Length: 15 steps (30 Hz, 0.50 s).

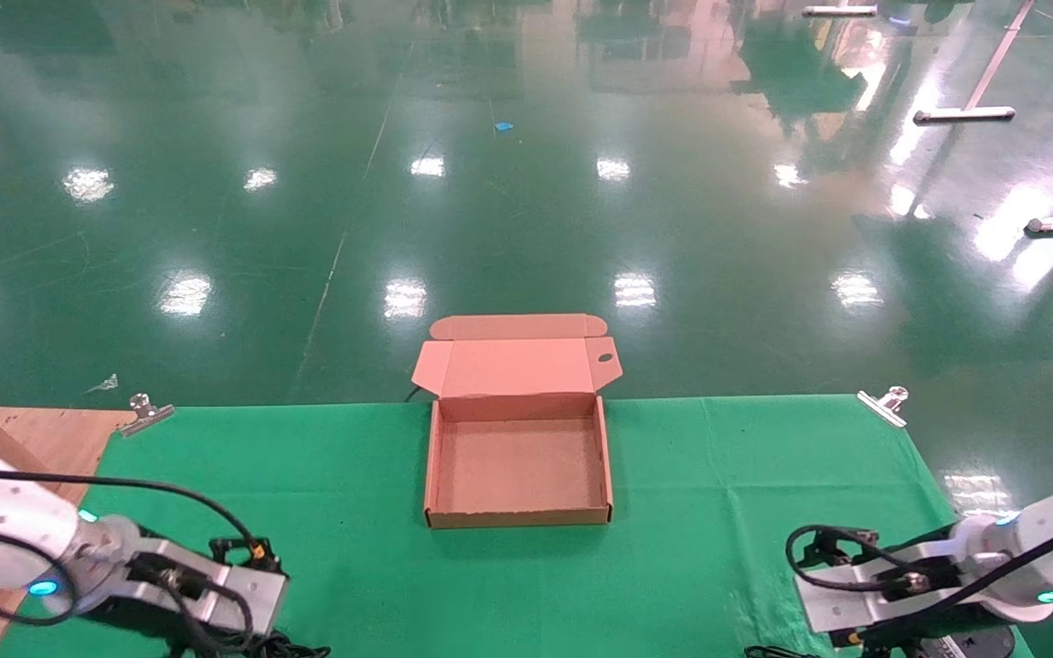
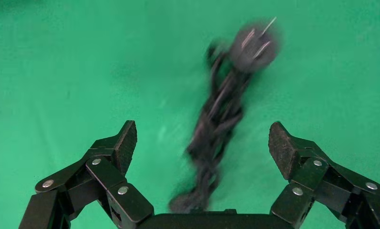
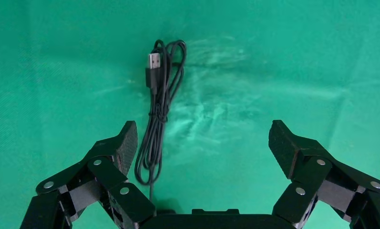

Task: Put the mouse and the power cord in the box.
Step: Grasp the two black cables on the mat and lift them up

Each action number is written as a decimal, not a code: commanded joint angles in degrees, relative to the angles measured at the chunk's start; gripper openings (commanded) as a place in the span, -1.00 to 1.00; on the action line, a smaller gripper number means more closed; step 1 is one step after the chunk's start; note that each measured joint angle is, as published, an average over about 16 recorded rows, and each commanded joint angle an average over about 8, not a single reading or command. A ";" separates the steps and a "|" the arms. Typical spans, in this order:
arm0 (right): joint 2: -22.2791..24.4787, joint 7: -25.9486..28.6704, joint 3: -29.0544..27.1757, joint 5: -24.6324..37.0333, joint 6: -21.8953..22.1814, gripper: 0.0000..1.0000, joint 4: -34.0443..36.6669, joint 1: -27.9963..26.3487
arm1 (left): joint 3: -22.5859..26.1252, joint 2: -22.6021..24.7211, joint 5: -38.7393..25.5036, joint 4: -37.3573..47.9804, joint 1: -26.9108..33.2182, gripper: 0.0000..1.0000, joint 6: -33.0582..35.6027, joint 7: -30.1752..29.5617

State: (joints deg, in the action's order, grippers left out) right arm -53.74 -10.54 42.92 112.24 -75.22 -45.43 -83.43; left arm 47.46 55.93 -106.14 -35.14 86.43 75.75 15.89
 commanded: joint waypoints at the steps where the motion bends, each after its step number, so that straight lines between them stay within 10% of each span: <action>1: -1.46 -1.46 0.55 0.92 1.39 1.00 2.90 -0.02 | 0.56 1.45 -1.52 2.04 0.08 1.00 -2.30 0.76; 15: -6.02 -10.39 0.89 0.36 5.50 1.00 18.46 -0.33 | -0.15 5.95 -0.02 16.96 0.67 1.00 -6.27 8.82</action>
State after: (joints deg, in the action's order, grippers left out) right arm -59.65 -20.93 43.63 112.27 -70.05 -27.37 -83.86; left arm 47.41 61.78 -106.32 -18.49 87.15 69.68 24.60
